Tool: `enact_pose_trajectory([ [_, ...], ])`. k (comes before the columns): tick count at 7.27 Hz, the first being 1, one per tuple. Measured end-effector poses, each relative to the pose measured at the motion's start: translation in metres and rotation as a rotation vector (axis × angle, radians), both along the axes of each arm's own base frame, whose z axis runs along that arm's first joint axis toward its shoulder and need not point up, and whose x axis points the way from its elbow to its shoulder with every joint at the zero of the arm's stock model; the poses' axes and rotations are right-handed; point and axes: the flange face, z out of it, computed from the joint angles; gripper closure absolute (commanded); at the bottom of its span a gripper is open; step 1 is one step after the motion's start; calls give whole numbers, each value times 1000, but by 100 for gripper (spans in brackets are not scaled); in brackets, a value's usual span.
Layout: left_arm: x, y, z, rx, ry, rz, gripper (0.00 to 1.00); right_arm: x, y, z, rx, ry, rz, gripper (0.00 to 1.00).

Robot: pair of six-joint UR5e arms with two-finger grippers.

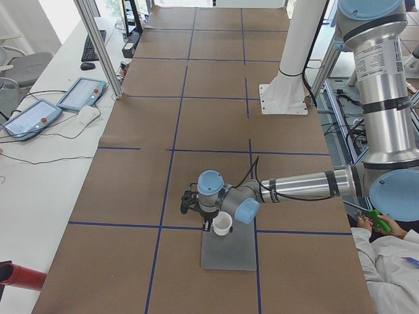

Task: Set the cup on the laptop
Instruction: 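Move the held mug with the left gripper over the silver laptop, then lower the mug onto the laptop lid and open the left gripper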

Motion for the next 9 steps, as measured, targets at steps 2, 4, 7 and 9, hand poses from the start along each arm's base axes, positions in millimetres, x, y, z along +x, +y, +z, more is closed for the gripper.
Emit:
enact_pose_trajectory([
  [2,-4,8,4,-56,7,-67,100,0,0,0,-1,0,0,0],
  [4,-4,9,4,-60,12,-79,100,0,0,0,0,0,0,0],
  [7,-4,11,11,-63,13,-83,100,0,0,0,-1,0,0,0],
  [9,-5,12,12,-67,12,-85,100,0,0,0,-1,0,0,0],
])
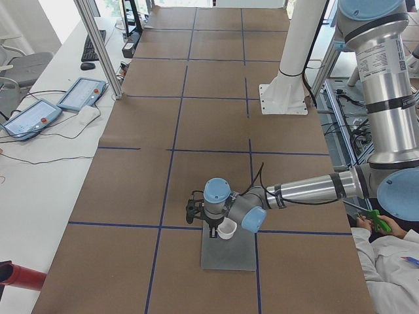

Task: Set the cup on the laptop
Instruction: 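Lower the mug onto the laptop lid and open the left gripper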

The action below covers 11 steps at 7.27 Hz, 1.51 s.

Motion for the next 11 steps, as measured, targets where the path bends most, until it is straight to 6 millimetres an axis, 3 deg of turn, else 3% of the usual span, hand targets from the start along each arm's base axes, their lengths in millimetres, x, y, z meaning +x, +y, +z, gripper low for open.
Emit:
enact_pose_trajectory([
  [2,1,0,1,-2,0,2,100,0,0,0,0,0,0,0],
  [3,1,0,1,-3,0,4,79,0,0,0,1,0,0,0],
  [4,2,0,2,-4,-1,6,48,0,0,0,1,0,0,0],
  [5,2,0,3,-4,-1,10,0,0,0,0,0,1,0,0],
  [7,5,1,1,-12,28,26,0,0,0,0,0,0,0,0],
  [9,4,2,-25,13,97,52,0,0,0,0,1,0,0,0],
  [10,-7,2,-40,62,113,59,0,0,0,0,1,0,0,0],
  [11,-31,2,-47,126,110,52,0,0,0,0,1,0,0,0],
])
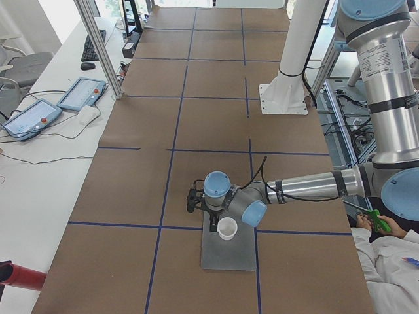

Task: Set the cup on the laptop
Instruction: 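Lower the mug onto the laptop lid and open the left gripper, then raise the left gripper away from the mug on the laptop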

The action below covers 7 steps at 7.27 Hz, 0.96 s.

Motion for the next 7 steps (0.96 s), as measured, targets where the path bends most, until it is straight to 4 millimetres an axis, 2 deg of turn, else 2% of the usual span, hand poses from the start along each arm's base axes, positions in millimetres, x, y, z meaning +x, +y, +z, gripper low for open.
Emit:
enact_pose_trajectory([
  [2,-55,-4,-1,58,-45,-16,0,0,0,0,0,0,0,0],
  [3,-79,-12,-10,49,-72,-14,0,0,0,0,0,0,0,0],
  [4,-96,-25,-27,37,-90,-1,0,0,0,0,-1,0,0,0],
  [7,-121,-43,-62,20,-117,20,0,0,0,0,-1,0,0,0],
])
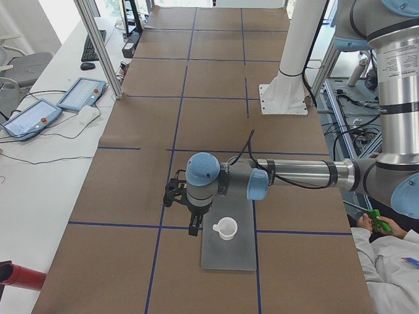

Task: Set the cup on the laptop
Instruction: 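Raise the left gripper away from the mug on the laptop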

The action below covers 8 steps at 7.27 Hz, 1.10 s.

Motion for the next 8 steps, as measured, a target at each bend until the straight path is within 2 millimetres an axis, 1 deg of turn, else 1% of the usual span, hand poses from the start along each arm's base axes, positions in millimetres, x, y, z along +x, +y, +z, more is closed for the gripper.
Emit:
enact_pose_trajectory([
  [2,-6,1,-9,10,-33,-7,0,0,0,0,0,0,0,0],
  [6,-7,3,-14,16,-34,-11,0,0,0,0,-1,0,0,0],
  [8,-7,0,-25,39,-34,-11,0,0,0,0,-1,0,0,0],
])
